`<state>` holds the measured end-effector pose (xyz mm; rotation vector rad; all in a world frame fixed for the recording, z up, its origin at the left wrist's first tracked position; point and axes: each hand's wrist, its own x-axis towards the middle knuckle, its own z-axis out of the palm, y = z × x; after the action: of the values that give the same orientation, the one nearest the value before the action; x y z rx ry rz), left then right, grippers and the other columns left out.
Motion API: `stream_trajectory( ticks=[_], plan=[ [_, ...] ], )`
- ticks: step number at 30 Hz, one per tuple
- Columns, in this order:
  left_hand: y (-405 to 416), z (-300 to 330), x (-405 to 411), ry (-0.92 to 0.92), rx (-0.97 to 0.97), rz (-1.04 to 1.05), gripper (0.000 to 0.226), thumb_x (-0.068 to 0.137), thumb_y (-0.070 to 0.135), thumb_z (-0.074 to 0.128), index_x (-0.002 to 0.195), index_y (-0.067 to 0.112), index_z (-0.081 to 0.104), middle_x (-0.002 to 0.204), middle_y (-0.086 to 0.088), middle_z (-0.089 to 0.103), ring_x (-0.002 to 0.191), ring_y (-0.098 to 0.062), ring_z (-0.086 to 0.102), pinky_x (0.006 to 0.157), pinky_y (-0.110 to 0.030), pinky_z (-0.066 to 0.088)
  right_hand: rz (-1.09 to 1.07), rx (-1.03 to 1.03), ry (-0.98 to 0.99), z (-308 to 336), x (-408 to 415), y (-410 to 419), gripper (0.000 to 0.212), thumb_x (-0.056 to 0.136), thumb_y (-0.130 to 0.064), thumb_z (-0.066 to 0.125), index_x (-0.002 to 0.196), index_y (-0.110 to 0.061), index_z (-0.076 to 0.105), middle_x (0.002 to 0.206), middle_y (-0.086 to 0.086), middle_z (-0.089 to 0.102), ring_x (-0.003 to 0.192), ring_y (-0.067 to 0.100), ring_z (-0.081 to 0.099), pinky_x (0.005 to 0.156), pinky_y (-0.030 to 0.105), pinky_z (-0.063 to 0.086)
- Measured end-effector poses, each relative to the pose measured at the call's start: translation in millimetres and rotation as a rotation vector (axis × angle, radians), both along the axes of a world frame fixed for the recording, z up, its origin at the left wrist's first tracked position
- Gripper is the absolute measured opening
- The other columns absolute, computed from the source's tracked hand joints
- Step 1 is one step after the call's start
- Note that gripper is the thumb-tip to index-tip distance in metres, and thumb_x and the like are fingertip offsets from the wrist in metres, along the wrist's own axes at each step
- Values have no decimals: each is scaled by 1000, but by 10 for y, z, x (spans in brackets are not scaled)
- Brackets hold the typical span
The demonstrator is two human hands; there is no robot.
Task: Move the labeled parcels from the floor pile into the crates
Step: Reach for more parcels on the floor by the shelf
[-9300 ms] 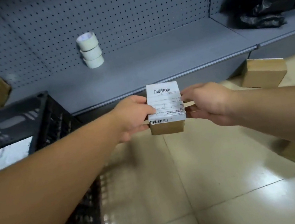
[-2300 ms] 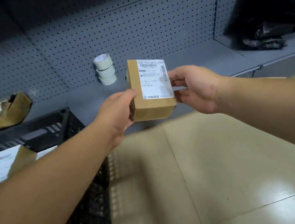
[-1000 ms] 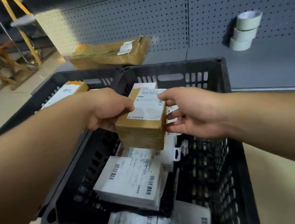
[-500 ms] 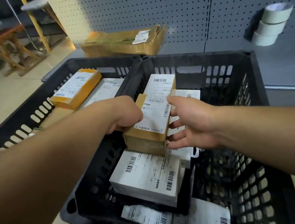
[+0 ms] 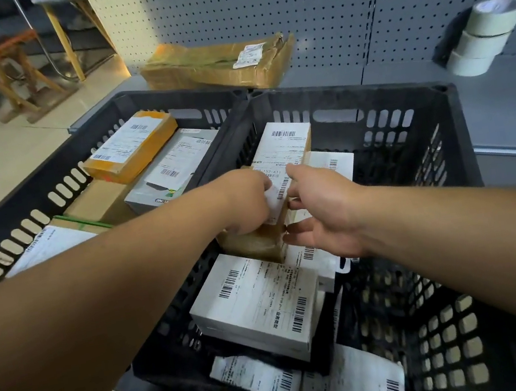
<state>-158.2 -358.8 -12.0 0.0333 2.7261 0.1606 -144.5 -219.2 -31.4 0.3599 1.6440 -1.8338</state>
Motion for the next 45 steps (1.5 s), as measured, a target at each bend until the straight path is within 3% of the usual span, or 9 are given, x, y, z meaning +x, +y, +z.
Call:
stream_trajectory(
  ticks=[5,8,12,23,29,34,37,40,45],
  plan=[
    [-68,7,-32,17,-19,-9,57,99,20,55,153,26,43,147,-3,53,128,-26,54,95,-31,47,74,76,-4,18,39,28,43,106,-44,38,143,-23,46,121,2,60,95,26,61,55,35,58],
    [-41,29,-39,7,-29,-11,53,98,21,54,151,25,47,146,-3,55,128,-26,54,98,-33,47,73,94,47,72,-43,142,54,106,-47,37,152,-20,37,148,8,47,110,30,56,76,41,58],
    [38,95,-43,14,-35,-8,40,97,25,52,133,13,63,131,-9,65,115,-29,62,95,-39,54,8,110,134,233,-227,490,49,104,-44,38,147,-20,43,133,11,54,111,33,58,86,44,56],
    [722,386,-211,253,209,-5,48,94,30,60,142,24,55,143,0,57,119,-21,59,86,-30,44,-146,59,211,519,-418,1481,59,104,-53,31,145,-13,47,143,21,52,130,42,50,96,46,51],
    [1511,463,-250,344,359,-40,40,94,29,58,134,27,58,123,4,65,77,-11,61,61,-27,49,-235,111,293,644,-374,2291,57,104,-55,30,138,-15,53,131,18,60,115,35,62,83,40,56],
    [2246,520,-222,277,423,-96,44,93,32,60,137,31,56,126,10,62,112,-15,60,95,-30,49,-330,156,300,597,-270,3148,56,104,-55,31,137,-15,52,132,18,58,117,38,59,80,40,54],
    [2711,508,-195,204,503,-96,41,91,33,64,131,33,60,122,9,64,106,-15,63,91,-29,51,-422,174,265,510,-179,3654,56,104,-55,31,138,-16,52,130,18,58,118,40,58,87,43,54],
    [3274,461,-170,111,623,-85,17,90,27,66,106,30,61,103,3,64,93,-20,62,100,-44,54,-499,194,233,405,-103,4109,58,105,-54,29,143,-15,50,129,16,57,119,40,57,97,46,52],
    [4255,373,-106,-50,809,-44,8,97,22,61,104,24,60,114,-3,65,119,-25,64,98,-40,57,-565,258,174,291,38,4878,62,104,-56,27,145,-15,50,132,15,55,116,40,56,103,48,49]
  ],
)
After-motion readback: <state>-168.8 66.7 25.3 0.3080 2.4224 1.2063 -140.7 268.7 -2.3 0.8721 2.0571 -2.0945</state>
